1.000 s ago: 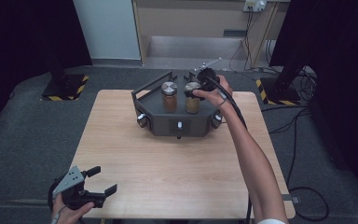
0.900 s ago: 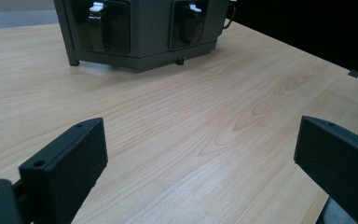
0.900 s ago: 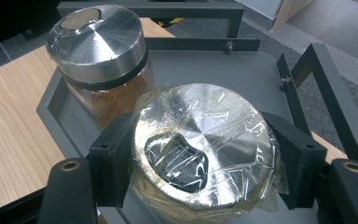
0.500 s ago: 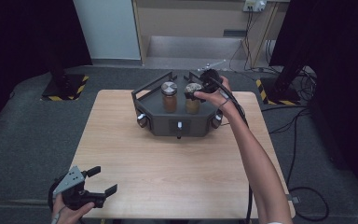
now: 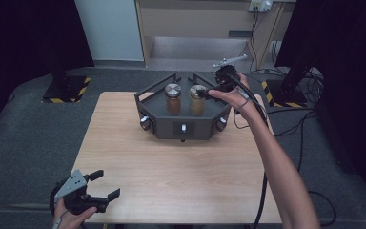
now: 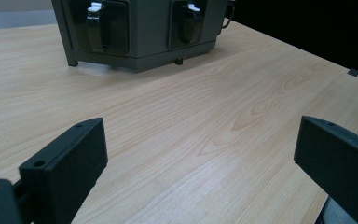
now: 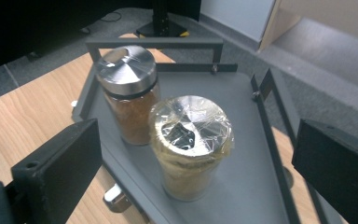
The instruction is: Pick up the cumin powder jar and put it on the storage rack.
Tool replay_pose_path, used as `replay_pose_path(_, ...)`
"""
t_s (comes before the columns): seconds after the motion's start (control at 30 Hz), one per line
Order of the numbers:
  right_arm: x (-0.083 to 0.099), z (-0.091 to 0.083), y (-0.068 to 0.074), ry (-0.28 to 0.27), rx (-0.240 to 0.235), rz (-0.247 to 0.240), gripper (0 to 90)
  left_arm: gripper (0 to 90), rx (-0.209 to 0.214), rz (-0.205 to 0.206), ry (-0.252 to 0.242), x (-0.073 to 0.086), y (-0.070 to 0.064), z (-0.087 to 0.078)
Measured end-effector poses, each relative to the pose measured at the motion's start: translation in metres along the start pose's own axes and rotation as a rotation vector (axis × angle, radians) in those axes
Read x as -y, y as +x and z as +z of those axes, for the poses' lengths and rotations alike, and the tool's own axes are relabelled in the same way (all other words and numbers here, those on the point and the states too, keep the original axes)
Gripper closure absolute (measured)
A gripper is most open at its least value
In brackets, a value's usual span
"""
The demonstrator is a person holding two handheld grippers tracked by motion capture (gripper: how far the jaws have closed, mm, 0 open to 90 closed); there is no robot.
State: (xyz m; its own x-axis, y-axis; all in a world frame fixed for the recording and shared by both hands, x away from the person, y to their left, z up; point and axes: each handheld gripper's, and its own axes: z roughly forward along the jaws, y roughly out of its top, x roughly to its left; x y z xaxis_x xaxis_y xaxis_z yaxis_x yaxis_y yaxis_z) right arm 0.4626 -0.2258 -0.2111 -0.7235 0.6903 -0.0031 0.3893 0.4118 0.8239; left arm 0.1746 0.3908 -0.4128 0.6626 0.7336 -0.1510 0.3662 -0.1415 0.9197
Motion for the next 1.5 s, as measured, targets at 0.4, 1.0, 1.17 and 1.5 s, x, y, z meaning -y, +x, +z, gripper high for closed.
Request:
replay_pose_path(0.4, 0.012, -0.067, 0.03, -0.043, -0.054, -0.103, 1.7, 1.6, 0.002, 0.004, 0.001, 0.0, -0.001, 0.001)
replay_pose_path(1.0, 0.093, -0.143, 0.057, -0.088, -0.073, -0.164, 1.6, 1.6, -0.002, 0.006, 0.006, -0.001, -0.001, 0.001)
replay_pose_path(1.17, 0.119, -0.148, 0.063, -0.095, -0.071, -0.152, 1.6, 1.6, -0.001, 0.008, 0.007, -0.001, -0.002, 0.001)
replay_pose_path(1.5, 0.169, -0.146, 0.076, -0.112, -0.079, -0.108, 1.4, 1.6, -0.001, 0.008, 0.006, -0.001, -0.002, 0.001)
